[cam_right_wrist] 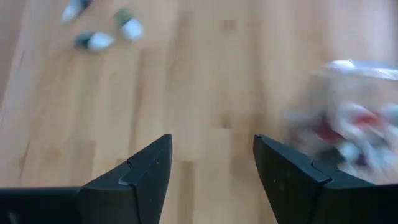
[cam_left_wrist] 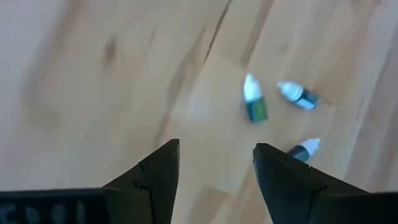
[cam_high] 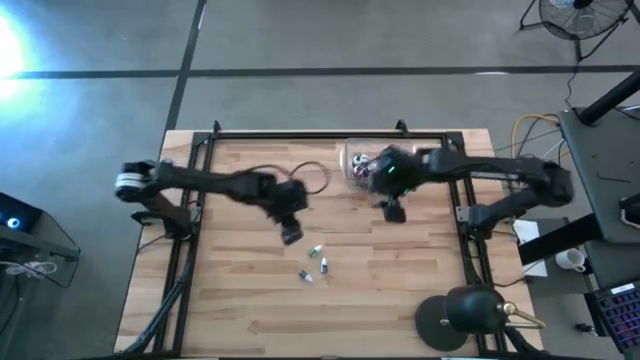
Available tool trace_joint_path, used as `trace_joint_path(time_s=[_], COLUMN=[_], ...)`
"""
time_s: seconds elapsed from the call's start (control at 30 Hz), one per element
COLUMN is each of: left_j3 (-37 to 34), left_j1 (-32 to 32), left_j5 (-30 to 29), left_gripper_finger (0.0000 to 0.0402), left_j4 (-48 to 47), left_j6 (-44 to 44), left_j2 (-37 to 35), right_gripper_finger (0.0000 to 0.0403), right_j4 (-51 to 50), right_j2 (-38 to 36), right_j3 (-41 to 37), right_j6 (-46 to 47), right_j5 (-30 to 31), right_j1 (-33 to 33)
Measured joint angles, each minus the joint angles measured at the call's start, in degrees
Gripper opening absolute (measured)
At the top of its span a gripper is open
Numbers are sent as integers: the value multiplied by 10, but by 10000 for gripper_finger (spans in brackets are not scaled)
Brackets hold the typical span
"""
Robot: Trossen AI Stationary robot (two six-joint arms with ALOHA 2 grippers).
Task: Pick & Place food coloring
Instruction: Put the small green food coloring bottle into the transparent bin
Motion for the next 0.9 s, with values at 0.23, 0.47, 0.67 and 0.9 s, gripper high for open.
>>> trace_joint_path(time_s=[0.23,0.47,0.67,0.9], left_j3=[-240,-368,-409,-412], left_j1=[-35,-41,-41,-41], left_j5=[1,1,2,13], left_gripper_finger=[178,178,178,178], left_j4=[184,269,273,274], left_j6=[-205,-293,-298,-264], left_j2=[-165,-269,-321,-348], right_gripper_finger=[219,219,219,219], right_j4=[2,11,19,22], right_j2=[135,256,357,459], right_j3=[62,157,244,325], right_j6=[-103,-130,-107,-56], right_j5=[-2,-3,-3,3], right_j1=[76,128,155,157])
